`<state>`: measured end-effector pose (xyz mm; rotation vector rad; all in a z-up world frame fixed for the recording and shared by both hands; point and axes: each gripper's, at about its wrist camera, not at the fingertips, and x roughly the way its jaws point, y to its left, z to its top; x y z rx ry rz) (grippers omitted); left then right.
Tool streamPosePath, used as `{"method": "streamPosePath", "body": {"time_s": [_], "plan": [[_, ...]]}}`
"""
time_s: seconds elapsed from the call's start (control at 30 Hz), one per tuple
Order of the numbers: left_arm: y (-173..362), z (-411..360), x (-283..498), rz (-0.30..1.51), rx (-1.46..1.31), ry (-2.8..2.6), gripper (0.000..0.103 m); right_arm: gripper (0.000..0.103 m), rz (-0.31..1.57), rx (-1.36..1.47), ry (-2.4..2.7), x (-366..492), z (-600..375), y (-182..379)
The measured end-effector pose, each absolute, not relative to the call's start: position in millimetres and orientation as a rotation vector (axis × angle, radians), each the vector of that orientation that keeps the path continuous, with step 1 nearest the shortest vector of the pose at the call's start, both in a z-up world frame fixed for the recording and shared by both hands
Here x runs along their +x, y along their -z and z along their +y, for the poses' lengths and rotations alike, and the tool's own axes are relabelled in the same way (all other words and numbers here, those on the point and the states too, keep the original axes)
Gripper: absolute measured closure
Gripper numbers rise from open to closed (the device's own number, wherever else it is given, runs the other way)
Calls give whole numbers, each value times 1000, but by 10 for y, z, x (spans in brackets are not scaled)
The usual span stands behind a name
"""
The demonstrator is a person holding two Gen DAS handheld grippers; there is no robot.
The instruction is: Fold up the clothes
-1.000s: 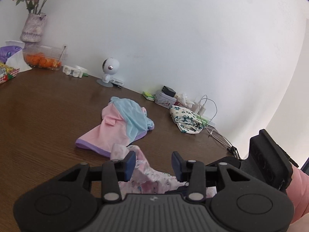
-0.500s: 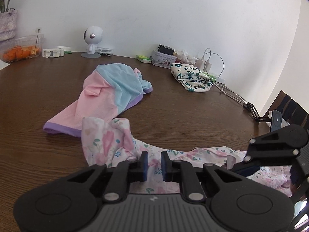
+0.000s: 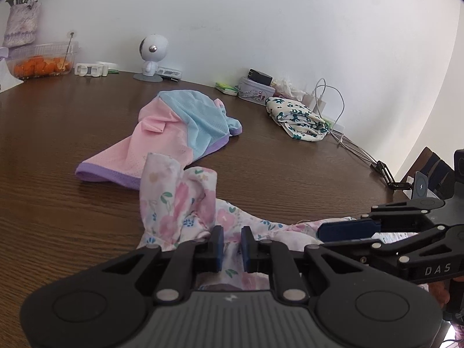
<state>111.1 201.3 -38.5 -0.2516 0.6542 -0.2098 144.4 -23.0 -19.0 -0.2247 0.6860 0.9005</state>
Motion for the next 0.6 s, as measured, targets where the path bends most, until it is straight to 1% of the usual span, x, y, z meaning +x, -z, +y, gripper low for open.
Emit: {"method": "streamPosePath", "body": {"time_s": [0.2, 0.37, 0.43, 0.57, 0.6], "plan": [[386, 1993, 1070, 655, -227, 202, 91, 69, 715, -219, -877, 1455, -150, 379], [377, 1935, 963, 655, -187, 172, 91, 68, 679, -299, -903, 1411, -172, 391], [371, 1926, 932, 658, -191, 155, 92, 64, 683, -292, -925, 1432, -189, 388], [364, 1903, 858, 654, -199, 119, 92, 48, 687, -201, -954, 1400, -313, 301], [362, 1892, 840, 652, -192, 112, 92, 46, 679, -170, -956, 1371, -378, 253]]}}
